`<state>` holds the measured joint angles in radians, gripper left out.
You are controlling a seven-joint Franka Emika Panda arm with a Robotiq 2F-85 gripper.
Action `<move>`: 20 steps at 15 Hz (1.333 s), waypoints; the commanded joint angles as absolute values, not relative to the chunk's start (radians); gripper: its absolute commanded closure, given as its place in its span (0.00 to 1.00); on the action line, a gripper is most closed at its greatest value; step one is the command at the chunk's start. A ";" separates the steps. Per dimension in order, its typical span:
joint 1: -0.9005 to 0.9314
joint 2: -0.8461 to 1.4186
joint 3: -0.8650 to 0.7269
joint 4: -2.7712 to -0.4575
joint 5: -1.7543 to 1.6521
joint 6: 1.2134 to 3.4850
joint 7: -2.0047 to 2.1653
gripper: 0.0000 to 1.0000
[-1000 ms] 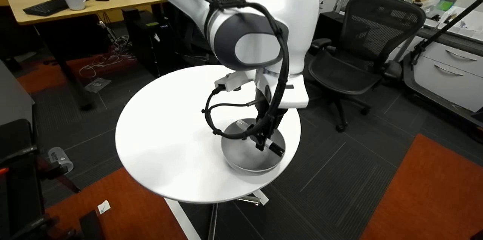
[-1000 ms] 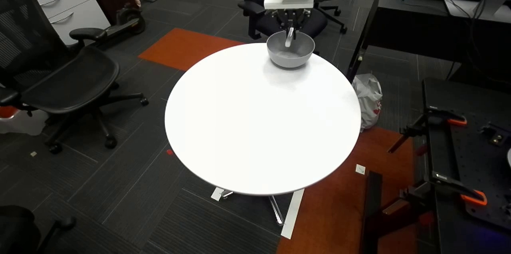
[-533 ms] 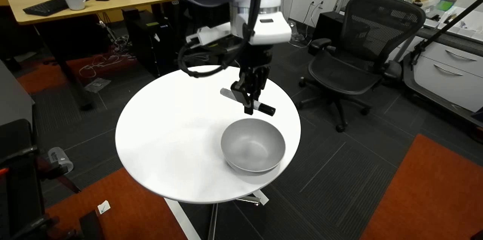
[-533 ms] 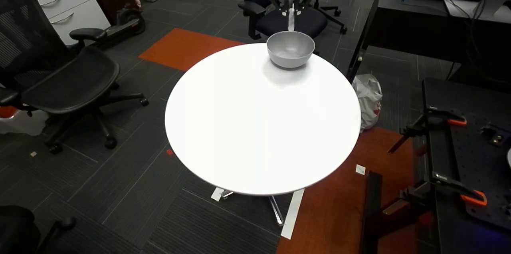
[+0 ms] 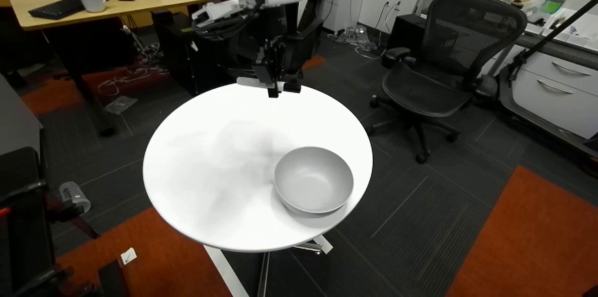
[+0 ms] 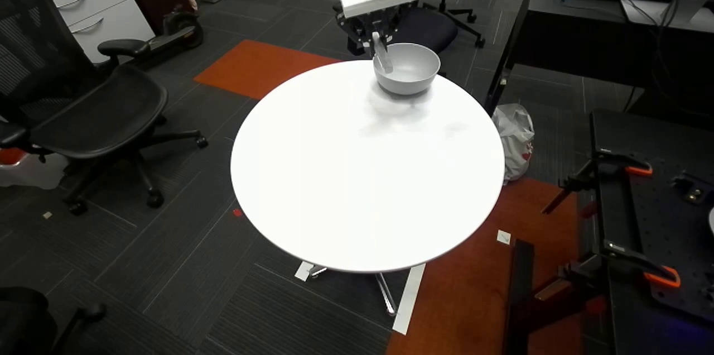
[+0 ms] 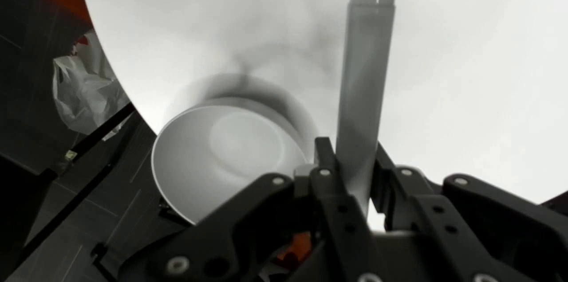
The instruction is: Put the marker in the grey bowl, remove the marker from the grey bowl
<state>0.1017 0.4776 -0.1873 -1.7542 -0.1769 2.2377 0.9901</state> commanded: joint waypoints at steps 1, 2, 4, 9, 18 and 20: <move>0.123 0.493 -0.161 -1.806 -0.211 2.276 0.997 0.95; 0.125 0.500 -0.154 -1.822 -0.213 2.288 0.990 0.95; 0.135 0.534 -0.148 -1.847 -0.220 2.327 0.991 0.95; 0.151 0.653 -0.162 -1.856 -0.213 2.471 0.997 0.95; 0.158 0.713 -0.201 -1.844 -0.190 2.524 0.992 0.54; 0.159 0.709 -0.206 -1.847 -0.192 2.527 0.992 0.48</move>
